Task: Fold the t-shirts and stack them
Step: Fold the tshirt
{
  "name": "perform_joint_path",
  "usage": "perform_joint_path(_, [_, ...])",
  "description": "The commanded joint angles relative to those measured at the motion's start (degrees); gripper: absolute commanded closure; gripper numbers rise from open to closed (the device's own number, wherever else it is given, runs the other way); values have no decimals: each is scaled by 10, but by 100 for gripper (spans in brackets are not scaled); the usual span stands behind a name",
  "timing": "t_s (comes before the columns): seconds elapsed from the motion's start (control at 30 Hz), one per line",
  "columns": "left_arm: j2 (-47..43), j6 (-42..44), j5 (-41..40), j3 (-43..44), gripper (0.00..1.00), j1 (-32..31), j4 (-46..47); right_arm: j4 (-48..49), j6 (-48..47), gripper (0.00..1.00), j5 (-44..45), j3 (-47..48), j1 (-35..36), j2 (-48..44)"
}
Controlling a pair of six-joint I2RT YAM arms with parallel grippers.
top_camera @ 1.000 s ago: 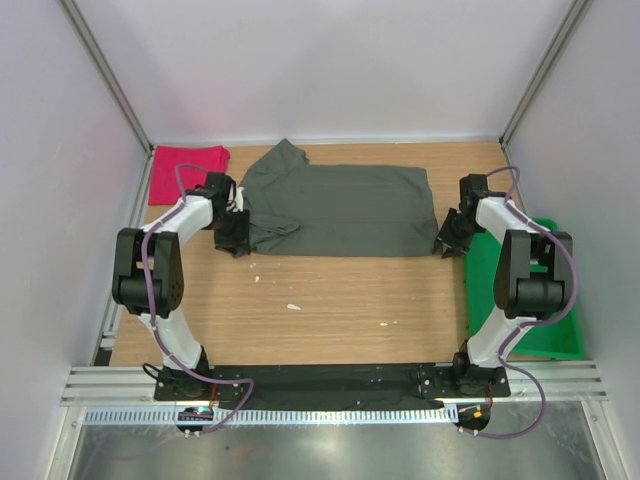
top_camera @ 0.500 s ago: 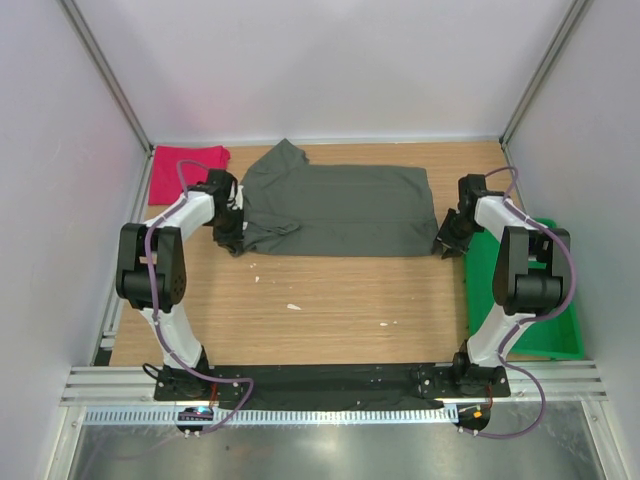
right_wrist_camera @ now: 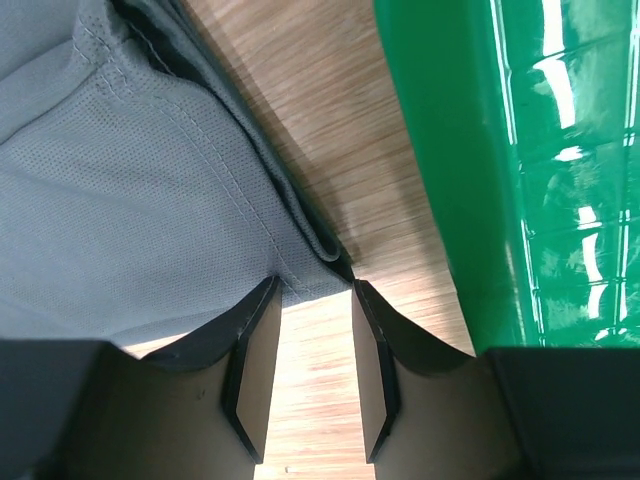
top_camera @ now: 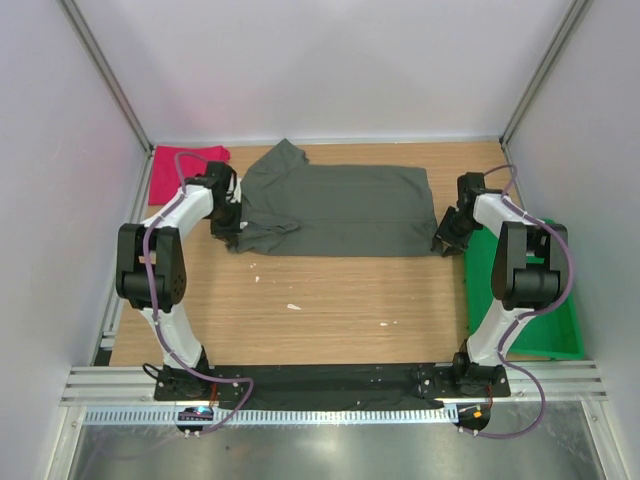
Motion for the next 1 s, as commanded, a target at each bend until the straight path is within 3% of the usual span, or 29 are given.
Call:
perform_joint_path(0.0, [2,7,-19,33,100,0,-21,5,1,60,19,29,-1,0])
perform_joint_path(0.53, [75,9,-43,101,97,0,-83,9,-5,58,25,32,-1,26])
perform_joint_path(0.67, [82,11,-54,105,94,0,-83,5,-10,66,35,32,-1,24])
perform_joint_path(0.87, [92,18,-63,116,93,0,-92,6,-17,99,67,5,1,-4])
perform_joint_path(0.97, [104,26,-71,123,94,0,-103,6,-17,99,102,-17,1,-12])
